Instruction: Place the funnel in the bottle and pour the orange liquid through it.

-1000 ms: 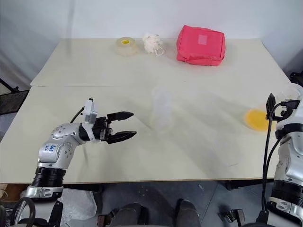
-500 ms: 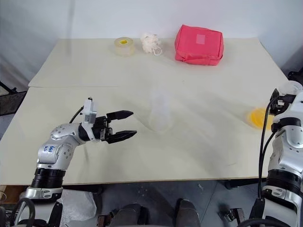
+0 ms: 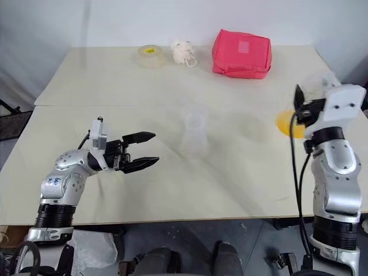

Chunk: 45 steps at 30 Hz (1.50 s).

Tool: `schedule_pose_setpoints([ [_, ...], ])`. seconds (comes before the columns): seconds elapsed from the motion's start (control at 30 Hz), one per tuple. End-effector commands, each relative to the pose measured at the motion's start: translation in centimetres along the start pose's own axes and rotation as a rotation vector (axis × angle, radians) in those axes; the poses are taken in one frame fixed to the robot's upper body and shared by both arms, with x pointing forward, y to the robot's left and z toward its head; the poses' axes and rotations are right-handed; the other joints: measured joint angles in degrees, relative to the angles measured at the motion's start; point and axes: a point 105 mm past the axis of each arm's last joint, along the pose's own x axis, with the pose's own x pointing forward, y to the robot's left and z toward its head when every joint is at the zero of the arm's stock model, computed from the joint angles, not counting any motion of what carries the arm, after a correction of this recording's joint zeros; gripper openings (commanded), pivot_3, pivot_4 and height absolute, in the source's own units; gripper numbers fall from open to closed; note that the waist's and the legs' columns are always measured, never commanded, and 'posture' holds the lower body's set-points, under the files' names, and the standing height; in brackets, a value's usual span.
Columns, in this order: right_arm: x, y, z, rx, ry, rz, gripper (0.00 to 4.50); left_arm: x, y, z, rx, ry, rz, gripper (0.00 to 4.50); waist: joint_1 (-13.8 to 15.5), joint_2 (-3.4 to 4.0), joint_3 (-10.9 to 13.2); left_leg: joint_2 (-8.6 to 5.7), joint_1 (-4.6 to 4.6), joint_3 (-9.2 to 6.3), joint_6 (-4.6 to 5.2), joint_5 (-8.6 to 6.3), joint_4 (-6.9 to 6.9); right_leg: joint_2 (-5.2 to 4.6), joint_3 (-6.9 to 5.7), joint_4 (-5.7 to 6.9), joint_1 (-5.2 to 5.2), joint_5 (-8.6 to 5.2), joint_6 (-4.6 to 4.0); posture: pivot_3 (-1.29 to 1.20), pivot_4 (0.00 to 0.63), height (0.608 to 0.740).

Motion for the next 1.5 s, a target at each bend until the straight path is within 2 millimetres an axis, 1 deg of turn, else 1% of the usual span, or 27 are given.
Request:
schedule_pose_setpoints([
  [0.03,1.0,4.5,3.9,-0.135,-0.113,0.159,2.45,-0.2,0.7,2.1,0.08,-0.097,-0.015,4.5,-0.07,0.0,0.0,-0.03,-0.04,0.0,0.0,0.0,0.0,0.01,-0.03,-0.03,-0.02,0.0,0.0,0.0,0.15,0.74],
  [0.07,1.4,5.5,4.4,-0.179,-0.131,0.194,2.45,-0.3,0.9,2.1,0.081,-0.096,-0.016,4.5,-0.15,0.0,0.0,-0.08,-0.06,0.0,0.0,0.0,0.02,0.02,-0.06,-0.02,-0.05,0.0,0.0,0.0,0.15,0.74],
  [0.1,1.6,6.0,4.6,-0.206,-0.141,0.211,2.45,-0.3,1.0,2.0,0.082,-0.092,-0.018,4.5,-0.15,0.0,0.0,-0.14,-0.07,0.02,0.0,0.0,0.01,0.04,-0.06,-0.03,-0.07,0.0,0.0,0.0,0.15,0.74],
  [0.2,2.5,7.5,6.2,-0.287,-0.217,0.244,2.45,-0.5,1.6,2.1,0.098,-0.099,-0.01,4.5,-0.13,0.0,0.0,-0.19,-0.15,-0.03,0.0,0.0,-0.01,0.04,-0.13,-0.01,-0.12,0.0,0.0,0.0,0.15,0.74],
  [0.3,2.8,9.2,7.3,-0.391,-0.283,0.295,2.45,-0.7,2.2,2.3,0.107,-0.102,-0.005,4.5,-0.24,0.0,0.0,-0.24,-0.33,-0.02,0.0,0.0,0.02,0.03,-0.19,-0.03,-0.24,0.0,0.0,0.0,0.15,0.74],
  [0.33,2.9,9.9,7.6,-0.451,-0.311,0.323,2.45,-0.7,2.5,2.3,0.111,-0.098,-0.002,4.5,-0.24,-0.01,0.0,-0.24,-0.37,-0.01,0.0,0.0,0.02,0.03,-0.25,-0.03,-0.25,0.0,0.0,0.0,0.15,0.74],
  [0.43,2.6,11.9,7.7,-0.619,-0.387,0.409,2.45,-0.7,2.9,2.2,0.122,-0.08,-0.003,4.5,-0.29,-0.01,0.0,-0.23,-0.4,0.05,0.0,0.0,0.01,0.04,-0.33,0.0,-0.25,0.0,0.0,0.0,0.15,0.74],
  [0.5,2.6,12.5,7.5,-0.697,-0.413,0.435,2.45,-0.6,3.1,2.2,0.125,-0.08,-0.006,4.5,-0.35,-0.02,0.0,-0.23,-0.4,0.11,0.0,0.0,0.01,0.03,-0.33,-0.01,-0.25,0.0,0.0,0.0,0.15,0.74],
  [0.57,2.7,12.7,7.4,-0.736,-0.435,0.44,2.45,-0.5,3.1,2.2,0.126,-0.079,-0.011,4.5,-0.37,-0.02,0.0,-0.23,-0.4,0.11,0.0,0.0,0.01,0.03,-0.34,0.0,-0.25,0.0,0.0,0.0,0.15,0.74],
  [0.7,2.6,13.2,6.5,-0.906,-0.465,0.489,2.45,-0.3,3.0,1.8,0.125,-0.067,-0.023,4.5,-0.38,-0.02,0.0,-0.23,-0.44,0.11,0.0,0.0,0.02,0.03,-0.34,0.0,-0.26,0.0,0.0,0.0,0.15,0.74],
  [0.77,2.8,13.0,6.1,-0.953,-0.459,0.491,2.45,-0.2,2.9,1.7,0.124,-0.068,-0.027,4.5,-0.4,-0.02,0.0,-0.22,-0.43,0.09,0.0,0.0,0.02,0.03,-0.34,-0.01,-0.26,0.0,0.0,0.0,0.15,0.74],
  [0.9,3.5,12.3,6.3,-1.018,-0.479,0.452,2.45,-0.1,2.7,1.6,0.122,-0.071,-0.031,4.5,-0.52,-0.02,0.0,-0.19,-0.43,0.07,0.0,0.0,0.02,0.03,-0.35,0.0,-0.26,0.0,0.0,0.0,0.15,0.74],
  [1.03,3.6,12.4,5.9,-1.11,-0.512,0.468,2.45,0.1,2.6,1.5,0.119,-0.076,-0.034,4.5,-0.61,-0.02,0.0,-0.16,-0.43,0.03,0.0,0.0,0.04,0.03,-0.34,0.0,-0.26,0.0,0.0,0.0,0.15,0.74],
  [1.27,4.2,12.0,5.4,-1.148,-0.529,0.434,2.45,0.3,2.6,1.6,0.118,-0.083,-0.039,4.5,-0.91,-0.02,0.0,-0.15,-0.44,0.0,0.0,0.0,0.03,0.02,-0.34,0.01,-0.26,0.0,0.0,0.0,0.15,0.74],
  [1.5,4.3,12.1,5.0,-1.202,-0.564,0.441,2.45,0.2,2.7,1.7,0.115,-0.079,-0.038,4.5,-1.76,-0.02,0.0,-0.13,-0.43,-0.08,0.0,0.0,0.01,0.02,-0.34,0.02,-0.26,0.0,0.0,0.0,0.15,0.74],
])
